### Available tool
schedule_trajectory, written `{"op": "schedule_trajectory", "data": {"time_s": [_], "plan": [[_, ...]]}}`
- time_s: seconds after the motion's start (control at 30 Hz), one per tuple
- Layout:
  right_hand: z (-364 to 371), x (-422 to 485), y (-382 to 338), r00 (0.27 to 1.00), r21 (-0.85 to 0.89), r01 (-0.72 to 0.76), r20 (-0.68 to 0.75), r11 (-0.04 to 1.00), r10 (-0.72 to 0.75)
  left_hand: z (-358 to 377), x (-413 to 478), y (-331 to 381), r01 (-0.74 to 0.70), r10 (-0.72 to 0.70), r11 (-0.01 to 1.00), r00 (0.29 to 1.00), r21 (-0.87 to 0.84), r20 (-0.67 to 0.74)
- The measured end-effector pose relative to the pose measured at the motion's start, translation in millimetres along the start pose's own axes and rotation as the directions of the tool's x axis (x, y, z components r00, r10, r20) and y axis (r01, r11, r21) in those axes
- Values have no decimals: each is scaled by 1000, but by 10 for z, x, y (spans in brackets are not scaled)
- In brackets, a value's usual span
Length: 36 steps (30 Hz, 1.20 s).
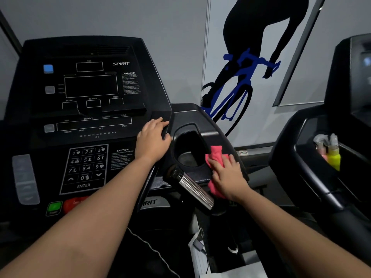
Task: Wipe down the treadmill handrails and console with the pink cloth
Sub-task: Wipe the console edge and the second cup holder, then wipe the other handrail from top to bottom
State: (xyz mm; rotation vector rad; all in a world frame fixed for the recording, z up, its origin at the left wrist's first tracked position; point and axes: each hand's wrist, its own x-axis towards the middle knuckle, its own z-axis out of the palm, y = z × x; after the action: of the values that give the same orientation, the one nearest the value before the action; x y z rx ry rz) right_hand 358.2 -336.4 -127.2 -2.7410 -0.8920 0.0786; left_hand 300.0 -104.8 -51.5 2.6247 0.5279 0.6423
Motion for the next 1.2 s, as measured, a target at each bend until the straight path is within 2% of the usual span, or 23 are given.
{"op": "schedule_trajectory", "data": {"time_s": [0.13, 0.2, 0.3, 0.37, 0.47, 0.53, 0.67, 0.8, 0.87, 0.93, 1.03, 1.1, 1.2], "plan": [[-38, -121, 67, 967, 70, 234, 82, 970, -240, -15, -65, -27, -32, 30, 998, 999, 49, 44], [-88, -101, 207, 961, 105, 257, 75, 961, -266, -31, -147, -59, -49, 44, 996, 997, 71, 68], [-115, -72, 329, 985, 192, 173, -35, 966, -169, -57, -296, -116, -58, 51, 995, 995, 85, 82], [-103, -23, 339, 993, 167, 85, -101, 982, -69, -73, -390, -140, -50, 44, 996, 995, 80, 85], [-142, 56, 270, 991, 84, -71, -103, 994, 79, -105, -546, -175, -42, 35, 996, 996, 78, 87], [-236, 100, 204, 986, 181, -106, -111, 978, 128, -123, -651, -197, -40, 35, 997, 996, 68, 82], [-586, 89, -170, 973, 527, 20, -205, 850, 104, -151, -818, -245, -43, 40, 997, 997, 58, 61], [-952, -106, -768, 965, 748, 195, -262, 635, 12, -149, -870, -260, -28, 27, 999, 999, 29, 24], [-949, -166, -1053, 971, 726, 225, -219, 650, -91, -152, -869, -249, -19, 18, 1000, 1000, 23, 13], [-808, -157, -1276, 972, 618, 235, -160, 751, -173, -165, -874, -237, -25, 25, 999, 999, 25, 23], [-553, -202, -1417, 986, 545, 166, -97, 822, -134, -182, -888, -240, -50, 49, 999, 998, 18, 24], [-495, -294, -1431, 967, 519, 235, -209, 822, -144, -176, -889, -259, -59, 59, 998, 998, 30, 8], [-412, -371, -1358, 874, 351, 445, -369, 824, -315, -148, -889, -262, -32, 31, 998, 999, 45, 14]]}}
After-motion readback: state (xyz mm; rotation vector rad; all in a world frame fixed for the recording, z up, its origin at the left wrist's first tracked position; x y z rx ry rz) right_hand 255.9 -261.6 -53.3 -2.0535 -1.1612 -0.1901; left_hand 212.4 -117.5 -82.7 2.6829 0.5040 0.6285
